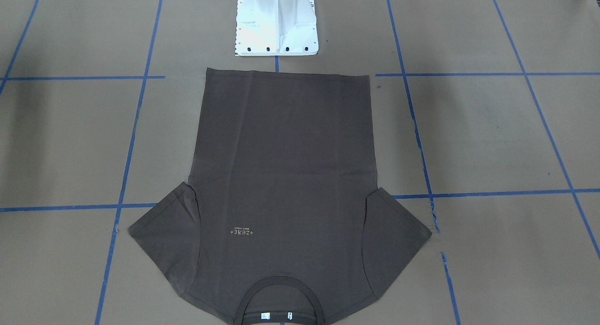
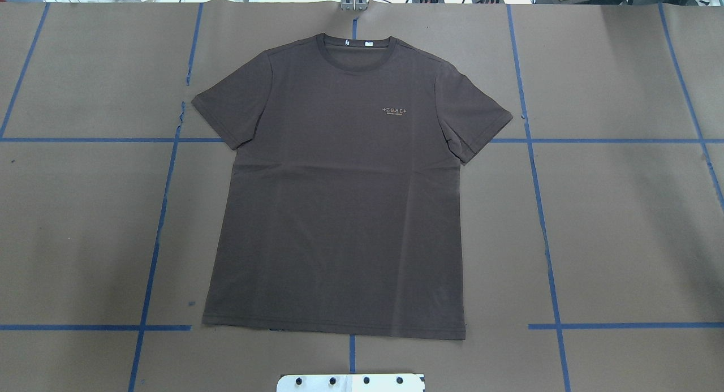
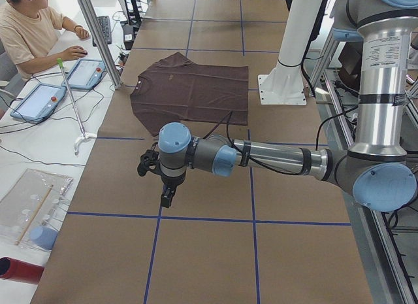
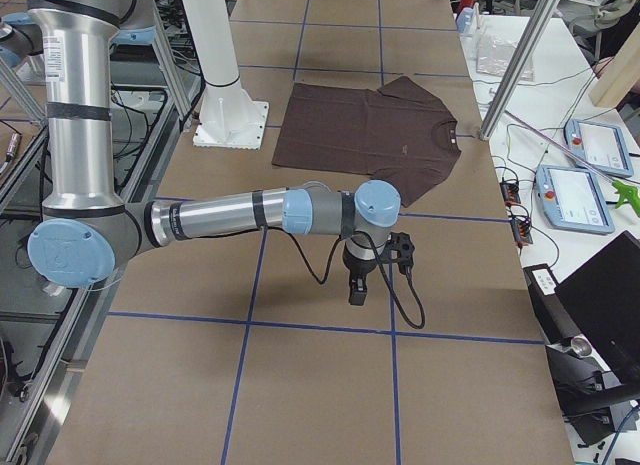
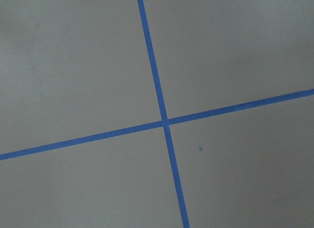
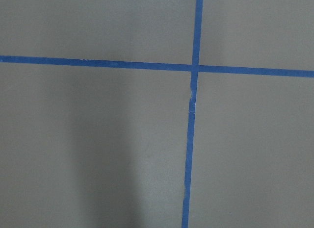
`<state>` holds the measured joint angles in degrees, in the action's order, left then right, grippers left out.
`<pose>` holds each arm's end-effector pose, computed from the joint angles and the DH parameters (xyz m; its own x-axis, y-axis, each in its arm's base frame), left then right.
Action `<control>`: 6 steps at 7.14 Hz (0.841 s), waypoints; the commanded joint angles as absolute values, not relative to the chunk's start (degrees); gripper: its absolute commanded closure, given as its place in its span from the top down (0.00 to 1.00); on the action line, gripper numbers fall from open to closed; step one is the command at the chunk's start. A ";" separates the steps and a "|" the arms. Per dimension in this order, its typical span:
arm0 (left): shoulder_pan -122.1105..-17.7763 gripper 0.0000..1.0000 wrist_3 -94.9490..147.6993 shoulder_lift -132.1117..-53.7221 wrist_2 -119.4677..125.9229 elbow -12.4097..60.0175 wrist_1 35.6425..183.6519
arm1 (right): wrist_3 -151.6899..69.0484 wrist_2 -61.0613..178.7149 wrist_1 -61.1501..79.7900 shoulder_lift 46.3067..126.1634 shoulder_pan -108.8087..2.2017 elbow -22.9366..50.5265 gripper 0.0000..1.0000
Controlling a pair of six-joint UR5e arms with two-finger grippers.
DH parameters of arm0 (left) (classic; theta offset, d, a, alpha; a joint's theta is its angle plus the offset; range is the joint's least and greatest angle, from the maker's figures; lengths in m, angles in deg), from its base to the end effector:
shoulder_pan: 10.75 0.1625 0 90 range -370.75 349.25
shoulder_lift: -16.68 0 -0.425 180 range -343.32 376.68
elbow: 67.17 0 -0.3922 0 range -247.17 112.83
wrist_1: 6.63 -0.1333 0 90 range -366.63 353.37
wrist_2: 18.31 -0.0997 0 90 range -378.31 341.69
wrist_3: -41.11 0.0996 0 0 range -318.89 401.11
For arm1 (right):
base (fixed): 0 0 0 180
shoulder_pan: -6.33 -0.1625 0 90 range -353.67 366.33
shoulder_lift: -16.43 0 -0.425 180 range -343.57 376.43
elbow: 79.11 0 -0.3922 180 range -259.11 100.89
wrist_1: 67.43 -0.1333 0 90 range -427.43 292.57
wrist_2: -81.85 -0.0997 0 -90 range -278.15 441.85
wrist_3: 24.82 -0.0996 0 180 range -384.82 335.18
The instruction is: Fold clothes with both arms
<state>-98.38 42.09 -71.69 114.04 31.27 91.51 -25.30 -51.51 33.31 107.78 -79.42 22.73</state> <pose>-0.0458 -0.4950 0.5862 0.7304 0.2207 -0.6463 -0.0525 0.9617 0.2691 0.0295 -0.4785 0.5888 0.7259 -0.0425 0.6865 0.0680 0.9976 -0.0101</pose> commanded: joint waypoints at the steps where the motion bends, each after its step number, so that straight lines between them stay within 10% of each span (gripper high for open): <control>1: -98.29 1.00 41.81 -71.48 114.41 31.63 92.15 | -25.26 -51.74 26.16 108.09 -79.37 21.71 1.00; 6: -97.94 1.00 41.55 -71.48 114.85 31.01 94.95 | -43.08 -51.75 17.86 99.00 -65.53 18.82 1.00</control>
<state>-97.95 41.56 -71.61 114.88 31.14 93.20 -32.49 -52.01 20.47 103.82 -71.69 20.36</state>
